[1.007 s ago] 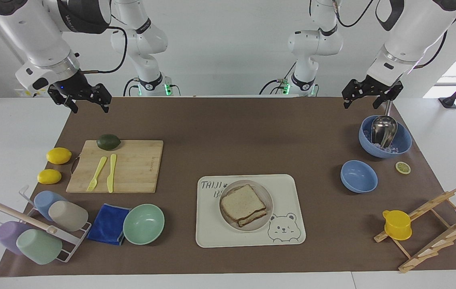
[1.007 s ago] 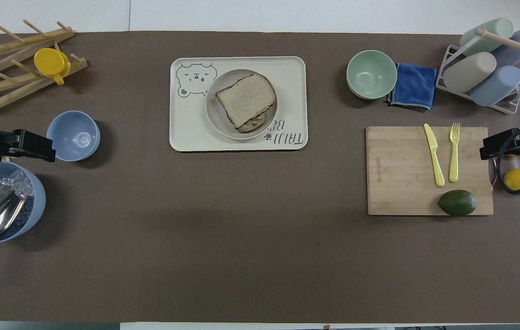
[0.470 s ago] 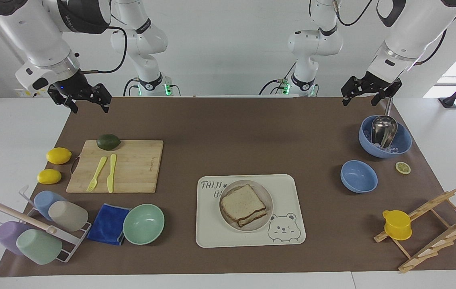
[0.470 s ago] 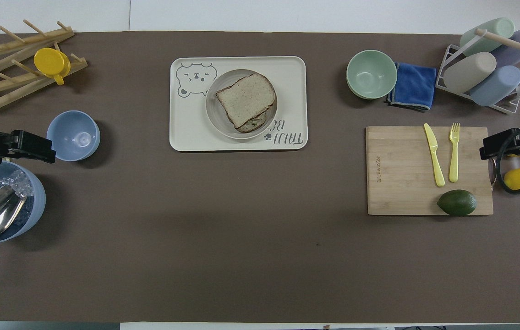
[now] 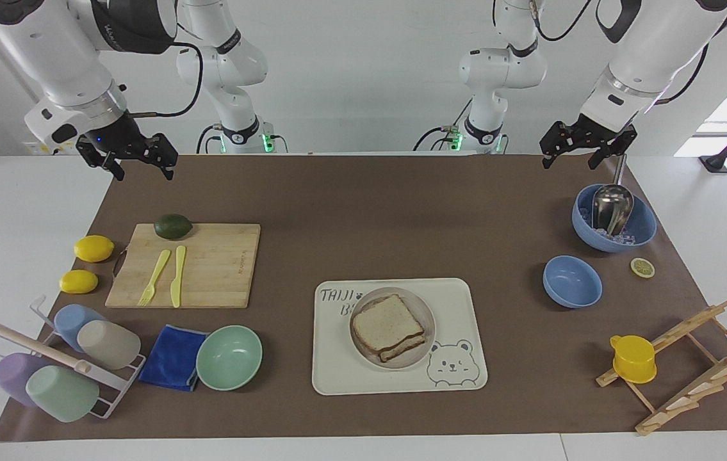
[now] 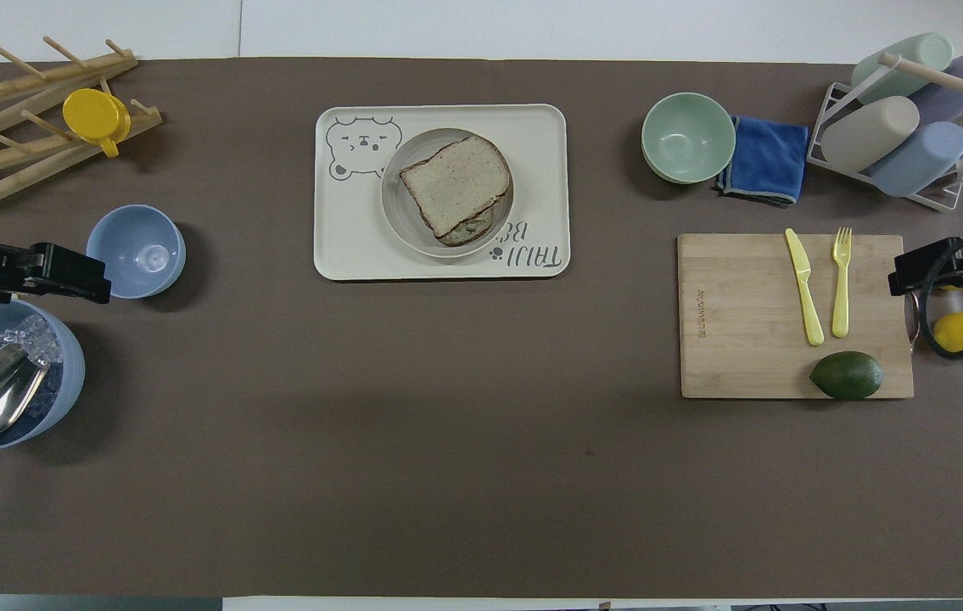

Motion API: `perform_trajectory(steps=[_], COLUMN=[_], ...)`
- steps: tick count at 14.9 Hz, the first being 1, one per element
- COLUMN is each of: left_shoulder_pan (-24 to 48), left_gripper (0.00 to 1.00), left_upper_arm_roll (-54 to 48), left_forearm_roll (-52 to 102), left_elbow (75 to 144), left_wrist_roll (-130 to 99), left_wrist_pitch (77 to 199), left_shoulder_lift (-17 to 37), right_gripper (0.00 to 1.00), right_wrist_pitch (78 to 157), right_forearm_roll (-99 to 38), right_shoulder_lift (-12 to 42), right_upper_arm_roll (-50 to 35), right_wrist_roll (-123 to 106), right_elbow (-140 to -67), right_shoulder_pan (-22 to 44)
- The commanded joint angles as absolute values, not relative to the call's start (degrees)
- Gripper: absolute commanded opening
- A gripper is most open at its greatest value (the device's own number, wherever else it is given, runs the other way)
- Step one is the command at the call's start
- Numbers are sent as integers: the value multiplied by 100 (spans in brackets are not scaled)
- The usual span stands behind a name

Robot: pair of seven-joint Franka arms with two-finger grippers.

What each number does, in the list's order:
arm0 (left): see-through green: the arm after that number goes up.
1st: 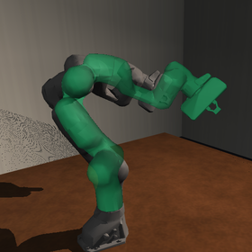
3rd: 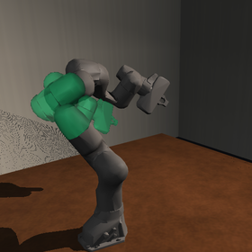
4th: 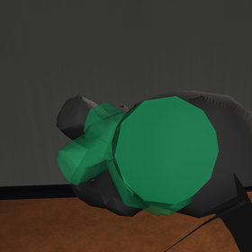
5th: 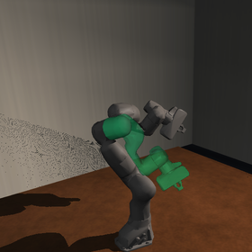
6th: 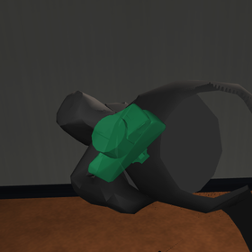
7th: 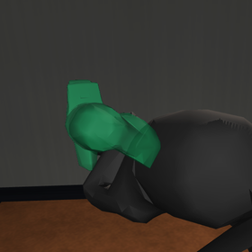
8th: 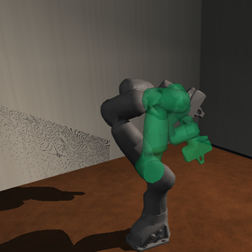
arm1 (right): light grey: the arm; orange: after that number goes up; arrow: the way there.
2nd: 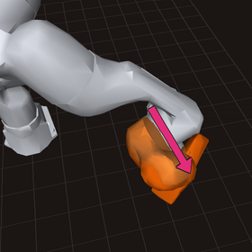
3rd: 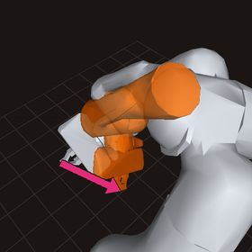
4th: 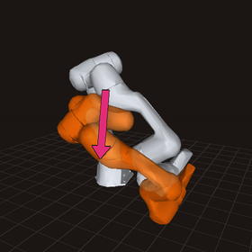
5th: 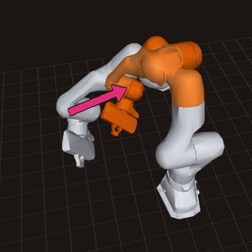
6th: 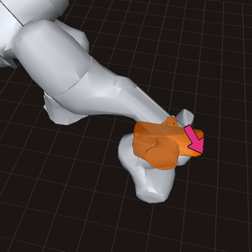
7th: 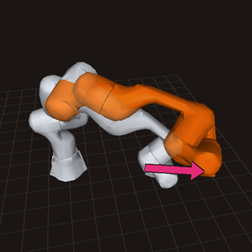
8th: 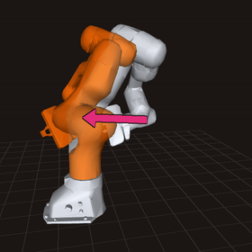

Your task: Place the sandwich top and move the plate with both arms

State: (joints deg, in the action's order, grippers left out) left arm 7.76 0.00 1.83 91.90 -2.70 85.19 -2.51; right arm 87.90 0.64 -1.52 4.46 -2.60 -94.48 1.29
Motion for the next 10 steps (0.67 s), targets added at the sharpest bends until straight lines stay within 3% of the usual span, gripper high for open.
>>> perform_trajectory(steps=[1,10], left_shoulder_pan=[659,668], left_gripper=[100,100], left_upper_arm_roll=[-62,-62], left_forearm_roll=[211,211], left_elbow=[9290,9308], left_wrist_roll=[-211,-229], left_wrist_pitch=[8473,8552], left_shoulder_lift=[-360,-369], right_gripper=[100,100], right_wrist_pitch=[8745,8745], right_forearm_roll=[88,88], right_shoulder_lift=[-158,-158], right_upper_arm_roll=[431,431], right_wrist_roll=[-141,-141], right_elbow=[-9448,-9448], right_shoulder_pan=[105,105])
